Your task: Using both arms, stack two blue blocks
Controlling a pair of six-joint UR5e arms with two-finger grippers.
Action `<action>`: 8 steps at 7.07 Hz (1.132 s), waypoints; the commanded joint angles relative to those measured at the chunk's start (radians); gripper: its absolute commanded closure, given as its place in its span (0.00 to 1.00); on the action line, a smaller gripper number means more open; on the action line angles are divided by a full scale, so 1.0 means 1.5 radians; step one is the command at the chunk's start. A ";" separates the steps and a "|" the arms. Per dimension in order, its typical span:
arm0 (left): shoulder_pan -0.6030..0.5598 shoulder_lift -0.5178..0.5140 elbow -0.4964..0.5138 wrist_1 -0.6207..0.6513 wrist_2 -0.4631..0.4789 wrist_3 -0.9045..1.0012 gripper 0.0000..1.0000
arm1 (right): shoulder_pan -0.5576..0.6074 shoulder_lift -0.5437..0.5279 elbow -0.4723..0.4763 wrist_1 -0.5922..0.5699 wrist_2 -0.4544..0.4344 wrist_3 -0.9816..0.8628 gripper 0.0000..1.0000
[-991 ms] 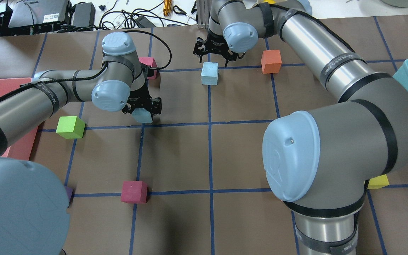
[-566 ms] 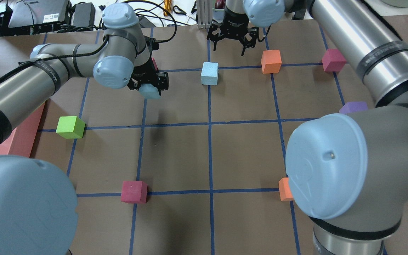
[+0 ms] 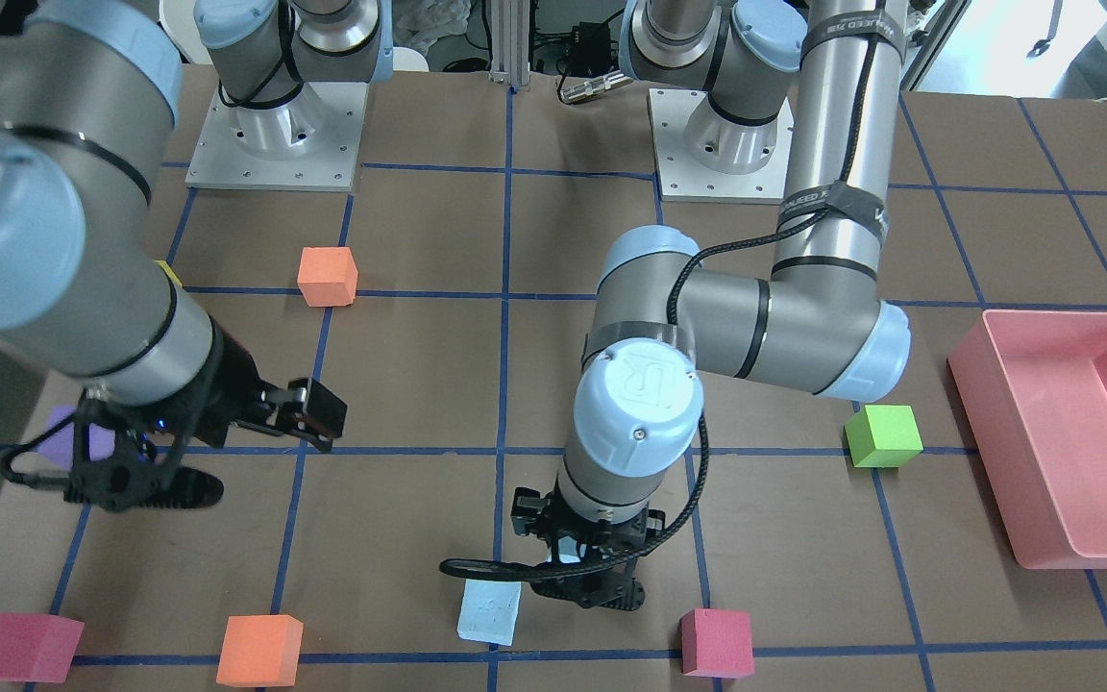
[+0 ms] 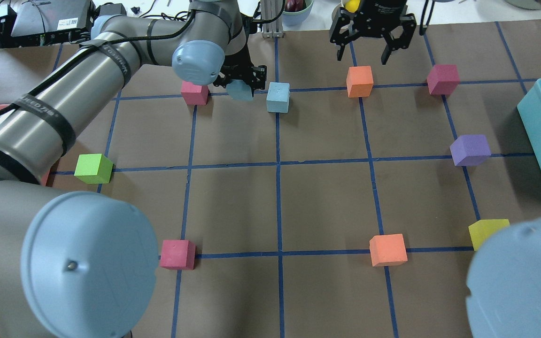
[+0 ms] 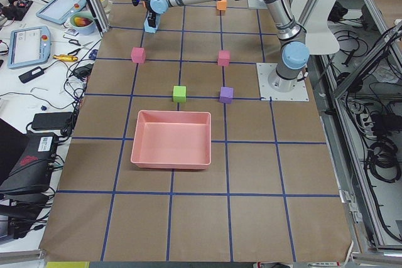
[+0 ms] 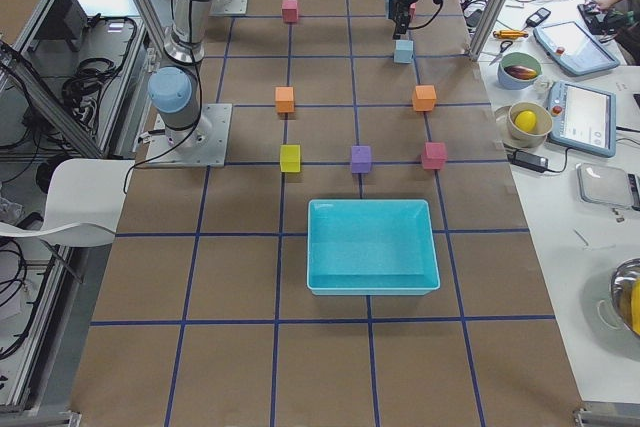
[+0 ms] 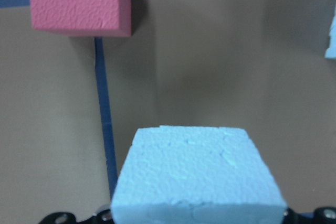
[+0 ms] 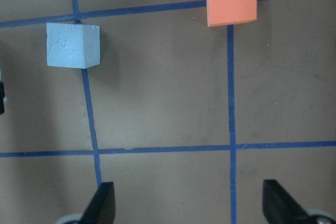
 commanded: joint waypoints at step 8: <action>-0.067 -0.146 0.196 -0.087 0.058 -0.012 0.45 | -0.010 -0.238 0.234 0.000 -0.048 -0.022 0.00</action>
